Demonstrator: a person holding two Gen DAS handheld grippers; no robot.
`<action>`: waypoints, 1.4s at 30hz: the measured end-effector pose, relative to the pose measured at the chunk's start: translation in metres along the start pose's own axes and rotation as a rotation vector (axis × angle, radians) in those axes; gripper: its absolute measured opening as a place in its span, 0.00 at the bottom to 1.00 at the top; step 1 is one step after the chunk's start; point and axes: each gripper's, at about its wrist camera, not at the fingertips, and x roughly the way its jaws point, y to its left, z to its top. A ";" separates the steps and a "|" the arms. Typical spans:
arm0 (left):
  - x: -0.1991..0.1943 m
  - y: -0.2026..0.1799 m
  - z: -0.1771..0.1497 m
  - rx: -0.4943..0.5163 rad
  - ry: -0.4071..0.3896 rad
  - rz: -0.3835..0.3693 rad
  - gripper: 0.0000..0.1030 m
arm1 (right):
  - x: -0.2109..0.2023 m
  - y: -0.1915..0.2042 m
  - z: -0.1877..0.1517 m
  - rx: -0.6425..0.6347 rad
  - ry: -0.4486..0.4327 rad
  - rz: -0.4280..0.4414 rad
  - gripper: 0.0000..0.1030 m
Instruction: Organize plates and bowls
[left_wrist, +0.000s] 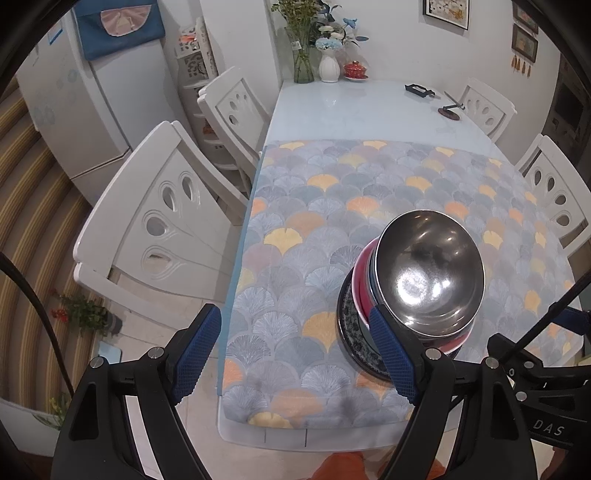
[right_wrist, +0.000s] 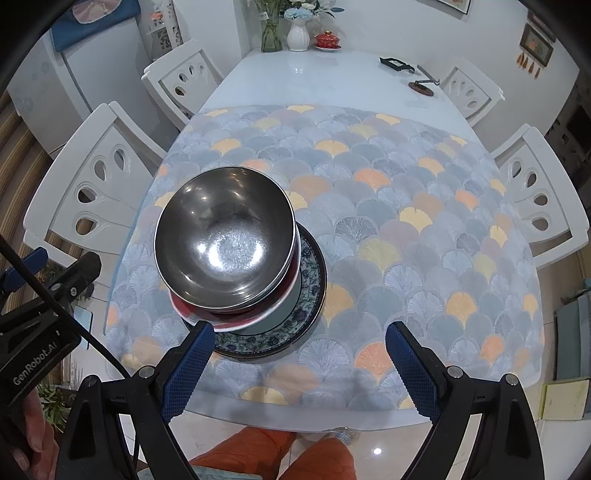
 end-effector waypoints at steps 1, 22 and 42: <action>0.001 0.001 0.000 -0.003 0.004 -0.004 0.79 | 0.000 0.001 0.000 -0.003 0.000 -0.001 0.90; 0.004 0.001 -0.002 -0.001 0.010 -0.006 0.79 | 0.002 -0.002 -0.001 -0.003 0.004 0.000 0.90; 0.004 -0.002 -0.006 0.003 0.014 -0.009 0.79 | 0.003 -0.003 -0.004 -0.006 0.002 0.002 0.90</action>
